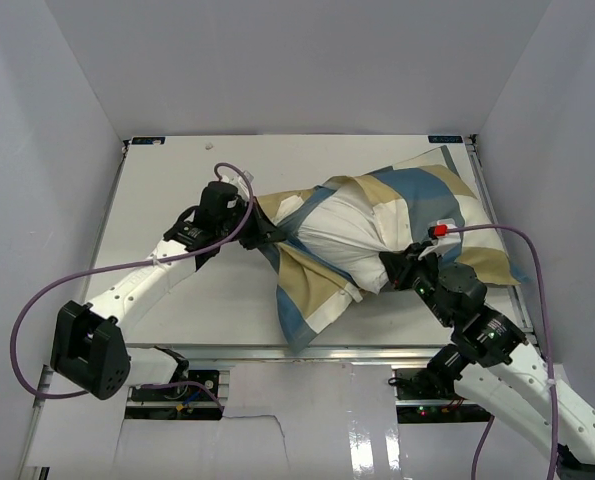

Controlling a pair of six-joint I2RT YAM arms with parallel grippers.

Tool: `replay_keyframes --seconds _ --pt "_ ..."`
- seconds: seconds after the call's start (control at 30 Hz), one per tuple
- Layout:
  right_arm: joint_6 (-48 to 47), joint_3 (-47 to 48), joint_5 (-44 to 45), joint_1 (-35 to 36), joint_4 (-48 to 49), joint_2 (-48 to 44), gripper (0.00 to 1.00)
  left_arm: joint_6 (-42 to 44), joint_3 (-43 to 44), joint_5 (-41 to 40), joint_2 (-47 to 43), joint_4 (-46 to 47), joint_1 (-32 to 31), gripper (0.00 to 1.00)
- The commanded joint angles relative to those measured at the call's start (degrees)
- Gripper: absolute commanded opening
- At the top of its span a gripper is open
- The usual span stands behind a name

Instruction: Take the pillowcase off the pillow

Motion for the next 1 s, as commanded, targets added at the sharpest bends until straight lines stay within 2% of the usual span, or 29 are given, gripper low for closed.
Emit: replay_keyframes --seconds 0.0,0.13,0.33,0.7,0.97 --pt "-4.4 6.8 23.6 -3.7 -5.7 -5.7 0.08 4.2 -1.7 -18.8 -0.2 -5.9 10.5 0.0" --pt "-4.7 8.0 25.6 -3.6 -7.5 -8.0 0.08 3.2 -2.9 -12.6 2.2 -2.3 12.2 0.0" --pt "-5.6 11.4 27.2 -3.6 -9.7 -10.6 0.08 2.4 -3.5 -9.6 5.0 -0.7 14.8 0.0" --pt "-6.2 13.2 28.5 -3.5 -11.9 -12.8 0.08 2.8 -0.1 -7.5 10.6 -1.9 19.8 0.0" --pt "-6.9 14.5 29.1 -3.5 -12.2 -13.3 0.08 3.7 2.0 -7.3 15.7 -1.8 20.0 0.0"
